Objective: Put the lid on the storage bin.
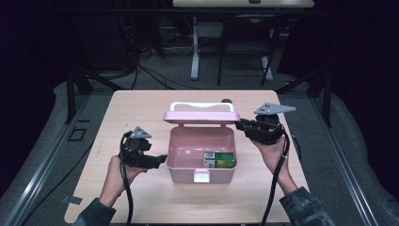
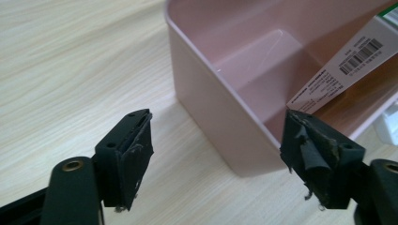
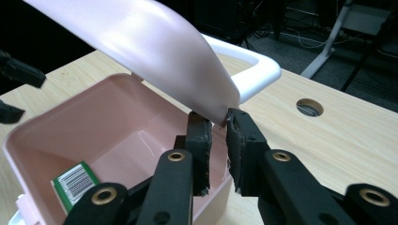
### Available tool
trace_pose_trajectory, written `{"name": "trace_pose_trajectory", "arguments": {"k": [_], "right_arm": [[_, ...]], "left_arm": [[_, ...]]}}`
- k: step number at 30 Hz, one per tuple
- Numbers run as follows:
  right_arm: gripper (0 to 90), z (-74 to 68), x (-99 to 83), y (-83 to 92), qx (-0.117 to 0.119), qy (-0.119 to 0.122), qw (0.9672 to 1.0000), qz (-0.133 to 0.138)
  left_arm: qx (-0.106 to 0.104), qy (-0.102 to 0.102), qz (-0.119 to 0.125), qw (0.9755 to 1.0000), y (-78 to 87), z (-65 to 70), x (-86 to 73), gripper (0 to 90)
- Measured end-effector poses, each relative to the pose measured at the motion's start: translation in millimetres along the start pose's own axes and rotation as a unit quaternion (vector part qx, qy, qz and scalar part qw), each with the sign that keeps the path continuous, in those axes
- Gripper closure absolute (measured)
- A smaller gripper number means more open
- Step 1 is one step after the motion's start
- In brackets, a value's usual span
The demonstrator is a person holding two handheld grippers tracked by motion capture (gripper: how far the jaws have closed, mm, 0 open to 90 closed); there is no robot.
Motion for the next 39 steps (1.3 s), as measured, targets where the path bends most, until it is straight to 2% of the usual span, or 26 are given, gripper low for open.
{"name": "trace_pose_trajectory", "arguments": {"k": [1,4,8,13,16,19,25,28,31,32,35,39], "right_arm": [[79.1,-0.5,-1.0,0.2,0.002,-0.001,1.0,0.001],[79.2,-1.9,-4.0,1.8,0.005,-0.003,1.0,0.002],[79.0,-3.1,-6.0,3.0,0.007,-0.003,1.0,0.0],[77.9,-6.2,-8.1,4.6,0.009,-0.004,1.0,-0.002],[77.4,-8.7,-8.7,6.6,0.008,-0.004,0.9999,-0.006],[77.2,-11.2,-9.8,8.1,0.006,-0.002,0.9999,-0.012],[77.7,-13.8,-12.3,12.4,0.007,0.001,0.9999,-0.013],[77.3,-17.3,-14.0,13.5,0.004,0.007,0.9998,-0.018],[77.1,-19.3,-16.0,14.9,0.003,0.009,0.9997,-0.021],[77.1,-20.1,-16.6,15.4,0.003,0.008,0.9997,-0.021],[77.2,-21.3,-18.3,16.8,0.004,0.008,0.9997,-0.024],[76.9,-25.2,-25.3,17.2,0.006,0.01,0.9994,-0.032]], "left_arm": [[0.001,0.004,0.005,1.0,8.9,-4.0,-2.4,19.2],[0.004,0.011,0.019,0.9998,18.5,-11.0,-4.1,16.5],[0.014,0.019,0.022,0.9995,19.8,-18.7,-6.7,15.3],[0.027,0.03,0.015,0.9991,11.4,-29.9,-16.1,12.6],[0.026,0.052,0.013,0.9982,0.2,-37.6,-30.0,4.4],[0.029,0.051,0.002,0.9983,-7.9,-42.0,-38.1,1.2],[0.019,0.056,0.001,0.9982,-11.7,-47.2,-47.3,0.1],[0.021,0.068,0.007,0.9974,-13.6,-53.7,-52.8,0.1],[0.025,0.068,0.008,0.9974,-15.7,-57.8,-54.9,0.1],[0.033,0.067,0.005,0.9972,-19.3,-60.7,-56.8,0.1],[0.028,0.069,0.0,0.9972,-22.5,-61.3,-58.0,0.1],[0.026,0.057,-0.004,0.998,-26.4,-58.5,-57.1,0.1]]}}
Point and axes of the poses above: each handheld gripper's, and its own axes: y roughly backward along the jaws, x roughly out of its top, z roughly to its right, the point moved 4 cm from there along -y, roughly forward along the jaws, and after that the axes turned 11 degrees about -z, right-handed, at the moved point
